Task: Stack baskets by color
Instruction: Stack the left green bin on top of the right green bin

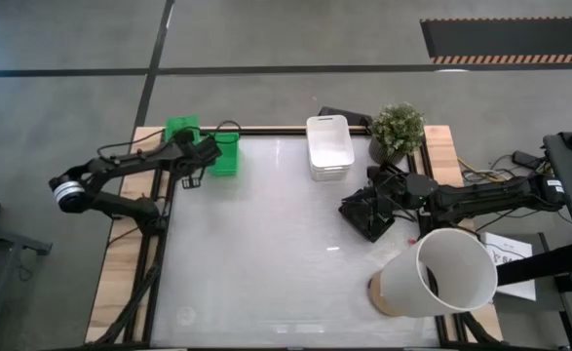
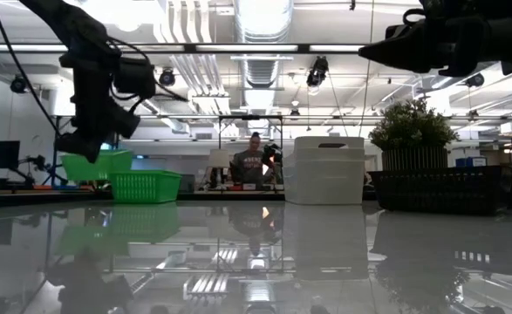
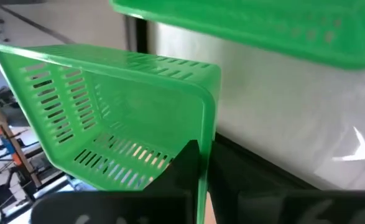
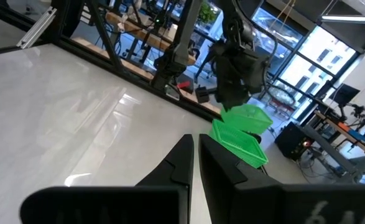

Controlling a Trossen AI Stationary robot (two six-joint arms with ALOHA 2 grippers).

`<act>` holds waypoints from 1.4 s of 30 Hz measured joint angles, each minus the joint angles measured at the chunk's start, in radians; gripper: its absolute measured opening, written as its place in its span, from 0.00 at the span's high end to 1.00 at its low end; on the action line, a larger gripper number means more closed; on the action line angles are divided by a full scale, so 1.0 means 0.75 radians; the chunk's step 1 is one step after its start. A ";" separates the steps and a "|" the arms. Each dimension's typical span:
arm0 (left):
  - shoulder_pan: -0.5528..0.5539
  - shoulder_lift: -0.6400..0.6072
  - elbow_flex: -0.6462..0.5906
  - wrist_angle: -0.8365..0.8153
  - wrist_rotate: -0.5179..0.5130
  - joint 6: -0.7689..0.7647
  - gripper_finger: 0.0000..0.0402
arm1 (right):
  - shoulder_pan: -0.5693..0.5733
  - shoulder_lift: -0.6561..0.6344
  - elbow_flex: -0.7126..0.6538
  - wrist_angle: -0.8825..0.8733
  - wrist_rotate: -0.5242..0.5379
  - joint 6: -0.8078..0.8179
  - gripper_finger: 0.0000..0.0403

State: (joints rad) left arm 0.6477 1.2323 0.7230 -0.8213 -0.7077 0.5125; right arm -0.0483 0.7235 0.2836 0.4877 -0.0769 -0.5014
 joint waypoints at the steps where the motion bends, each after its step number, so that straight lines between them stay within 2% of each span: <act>1: -0.002 -0.006 0.017 -0.001 -0.001 0.000 0.99 | 0.000 0.000 0.000 0.004 0.000 0.000 0.96; 11: -0.090 -0.040 0.310 -0.096 0.004 -0.001 1.00 | 0.000 0.000 0.005 0.005 0.000 0.000 0.96; 13: -0.113 -0.040 0.375 -0.115 0.117 -0.008 1.00 | 0.000 0.000 0.005 0.005 0.000 0.000 0.96; 18: -0.158 -0.028 0.472 -0.110 0.580 -0.056 1.00 | 0.000 0.000 0.006 0.003 0.000 0.004 0.96; 20: -0.162 -0.013 0.476 -0.114 0.666 -0.077 1.00 | 0.000 0.000 0.006 -0.003 0.000 0.005 0.96; 24: -0.162 0.029 0.468 -0.128 0.642 -0.082 1.00 | 0.000 0.000 0.006 -0.005 0.000 0.005 0.96; 30: -0.161 0.131 0.467 -0.201 0.488 -0.081 1.00 | 0.000 0.000 0.006 -0.006 0.000 0.010 0.96; 39: -0.168 0.237 0.467 -0.223 0.489 -0.081 1.00 | 0.000 0.000 0.006 -0.017 0.000 0.010 0.96; 42: -0.169 0.239 0.467 -0.225 0.512 -0.081 0.97 | 0.000 0.000 0.006 -0.017 0.000 0.010 0.96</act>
State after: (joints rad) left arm 0.5213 1.4117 1.0729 -0.9897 -0.3238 0.4519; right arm -0.0483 0.7235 0.2878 0.4751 -0.0769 -0.4942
